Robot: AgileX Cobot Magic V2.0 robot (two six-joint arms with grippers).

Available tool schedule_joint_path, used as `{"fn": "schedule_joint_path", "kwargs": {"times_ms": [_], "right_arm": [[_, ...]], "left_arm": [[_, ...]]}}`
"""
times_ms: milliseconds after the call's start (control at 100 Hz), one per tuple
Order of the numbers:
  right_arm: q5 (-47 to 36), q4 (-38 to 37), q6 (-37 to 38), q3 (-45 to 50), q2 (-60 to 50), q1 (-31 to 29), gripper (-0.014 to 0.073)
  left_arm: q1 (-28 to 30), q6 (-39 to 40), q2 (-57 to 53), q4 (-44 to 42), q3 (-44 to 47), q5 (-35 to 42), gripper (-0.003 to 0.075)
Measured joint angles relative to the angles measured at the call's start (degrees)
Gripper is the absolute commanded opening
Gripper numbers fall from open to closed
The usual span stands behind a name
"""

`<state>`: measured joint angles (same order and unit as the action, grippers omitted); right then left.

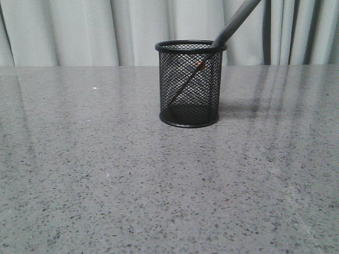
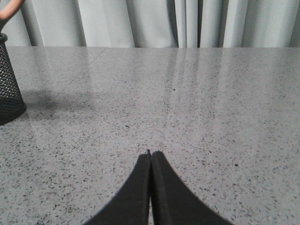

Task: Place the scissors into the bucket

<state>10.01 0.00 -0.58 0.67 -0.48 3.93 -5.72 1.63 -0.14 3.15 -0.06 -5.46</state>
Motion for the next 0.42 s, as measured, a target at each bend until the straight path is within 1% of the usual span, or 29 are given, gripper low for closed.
{"fn": "schedule_joint_path", "kwargs": {"times_ms": [420], "right_arm": [[-0.3,0.0,0.1,0.0,0.0,0.0,-0.0054]], "left_arm": [[0.0,0.0,0.0,0.0,0.0,0.0,-0.0021]]}}
